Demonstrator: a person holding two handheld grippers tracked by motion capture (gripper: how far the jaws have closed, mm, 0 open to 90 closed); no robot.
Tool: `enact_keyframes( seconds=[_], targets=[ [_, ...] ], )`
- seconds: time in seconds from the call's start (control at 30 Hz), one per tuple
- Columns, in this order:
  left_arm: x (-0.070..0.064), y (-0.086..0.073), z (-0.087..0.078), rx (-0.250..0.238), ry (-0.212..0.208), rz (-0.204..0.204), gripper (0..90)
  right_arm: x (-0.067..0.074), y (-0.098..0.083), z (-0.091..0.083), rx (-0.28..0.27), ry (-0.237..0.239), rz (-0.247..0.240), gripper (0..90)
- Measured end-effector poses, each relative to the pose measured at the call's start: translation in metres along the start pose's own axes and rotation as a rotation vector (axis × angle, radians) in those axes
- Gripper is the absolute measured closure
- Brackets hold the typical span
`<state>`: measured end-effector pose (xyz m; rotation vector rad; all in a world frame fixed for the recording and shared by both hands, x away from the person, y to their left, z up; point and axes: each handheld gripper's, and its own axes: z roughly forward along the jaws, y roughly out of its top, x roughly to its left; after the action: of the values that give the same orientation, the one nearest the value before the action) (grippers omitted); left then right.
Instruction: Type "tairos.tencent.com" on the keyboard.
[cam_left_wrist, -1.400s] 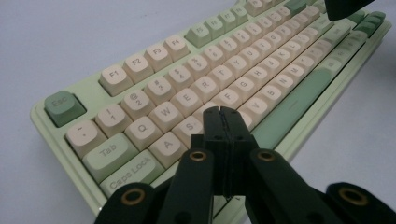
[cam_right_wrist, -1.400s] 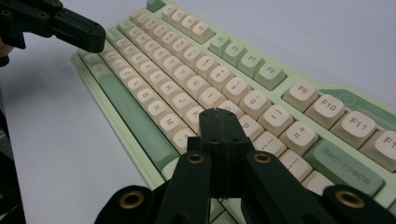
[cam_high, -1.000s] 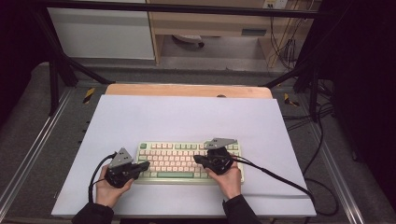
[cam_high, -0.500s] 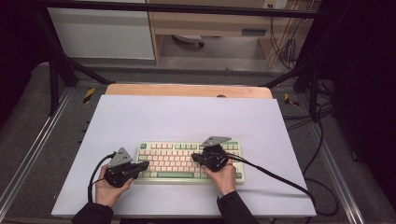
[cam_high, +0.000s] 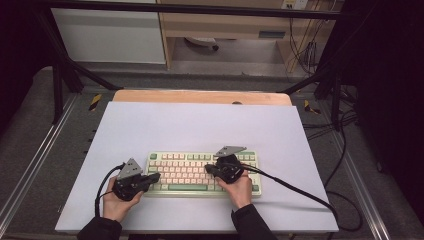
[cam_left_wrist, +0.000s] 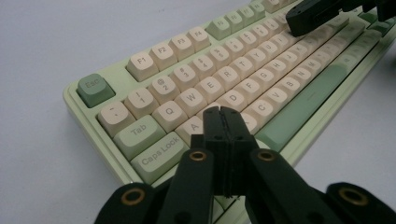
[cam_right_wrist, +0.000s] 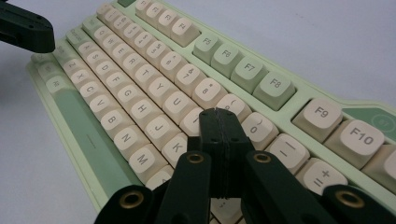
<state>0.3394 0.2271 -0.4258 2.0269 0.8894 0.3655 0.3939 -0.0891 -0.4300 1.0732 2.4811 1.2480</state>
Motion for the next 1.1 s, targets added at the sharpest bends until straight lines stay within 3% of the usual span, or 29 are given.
enact_keyframes(
  seconds=[0.33, 1.1],
  targets=[
    [0.000, 0.000, 0.000, 0.000, 0.000, 0.002, 89.5, 0.000, -0.001, 0.001, 0.011, -0.009, -0.004, 90.0],
    [0.000, 0.000, -0.001, -0.002, 0.002, 0.001, 89.5, 0.013, 0.002, -0.025, -0.024, 0.028, -0.042, 90.0]
  ],
)
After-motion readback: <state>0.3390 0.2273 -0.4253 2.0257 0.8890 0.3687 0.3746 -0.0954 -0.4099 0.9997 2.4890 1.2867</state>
